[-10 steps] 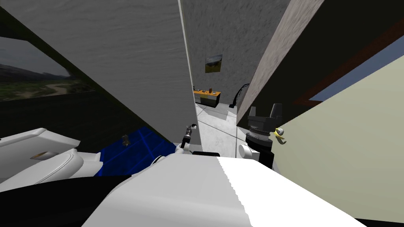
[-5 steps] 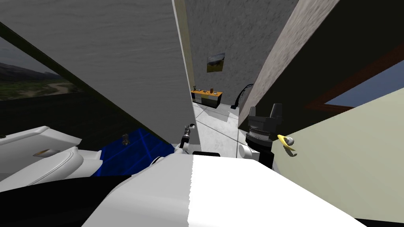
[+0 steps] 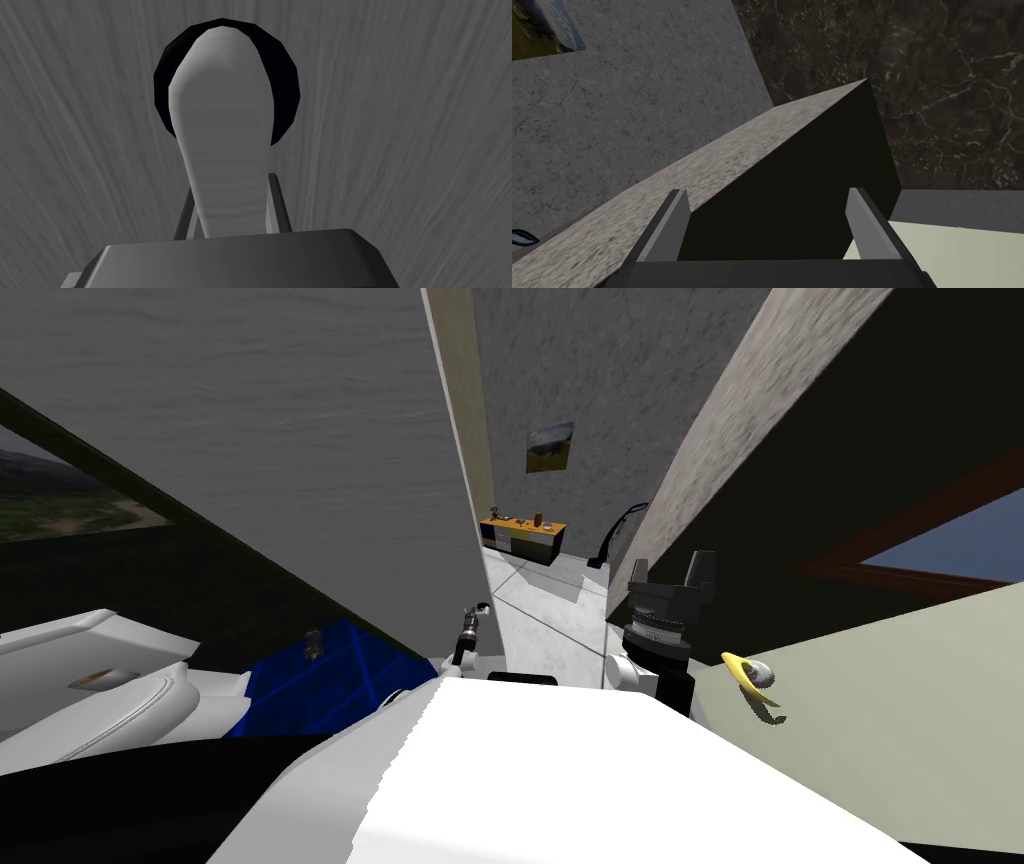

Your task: Push the door open

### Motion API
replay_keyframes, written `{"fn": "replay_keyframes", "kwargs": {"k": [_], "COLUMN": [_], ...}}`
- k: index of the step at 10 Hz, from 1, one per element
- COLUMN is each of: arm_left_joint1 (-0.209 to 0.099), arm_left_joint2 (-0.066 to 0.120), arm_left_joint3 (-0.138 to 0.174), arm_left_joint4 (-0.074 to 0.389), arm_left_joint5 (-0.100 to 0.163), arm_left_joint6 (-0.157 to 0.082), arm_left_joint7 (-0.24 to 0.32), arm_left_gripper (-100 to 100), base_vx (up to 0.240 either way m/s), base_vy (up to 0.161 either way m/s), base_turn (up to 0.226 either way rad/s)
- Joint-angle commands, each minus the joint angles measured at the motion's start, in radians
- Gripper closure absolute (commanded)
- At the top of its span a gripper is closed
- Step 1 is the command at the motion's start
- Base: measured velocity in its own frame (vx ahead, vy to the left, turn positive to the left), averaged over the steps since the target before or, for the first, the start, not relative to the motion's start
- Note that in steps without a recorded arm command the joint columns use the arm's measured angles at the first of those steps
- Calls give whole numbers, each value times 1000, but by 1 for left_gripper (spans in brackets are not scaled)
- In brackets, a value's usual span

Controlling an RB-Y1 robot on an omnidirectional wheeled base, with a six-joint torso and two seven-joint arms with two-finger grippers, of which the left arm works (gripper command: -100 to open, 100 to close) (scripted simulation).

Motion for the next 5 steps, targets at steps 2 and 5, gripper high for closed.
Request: {"fn": "replay_keyframes", "kwargs": {"k": [2, 5], "arm_left_joint1": [-22, -21], "arm_left_joint2": [3, 5], "arm_left_joint3": [23, 50], "arm_left_joint4": [30, 33], "arm_left_joint5": [15, 31], "arm_left_joint6": [-17, -19], "arm_left_joint7": [-8, -19], "arm_left_gripper": [100, 100], "base_vx": [160, 193], "base_vy": [-54, -91], "base_turn": [34, 62]}}
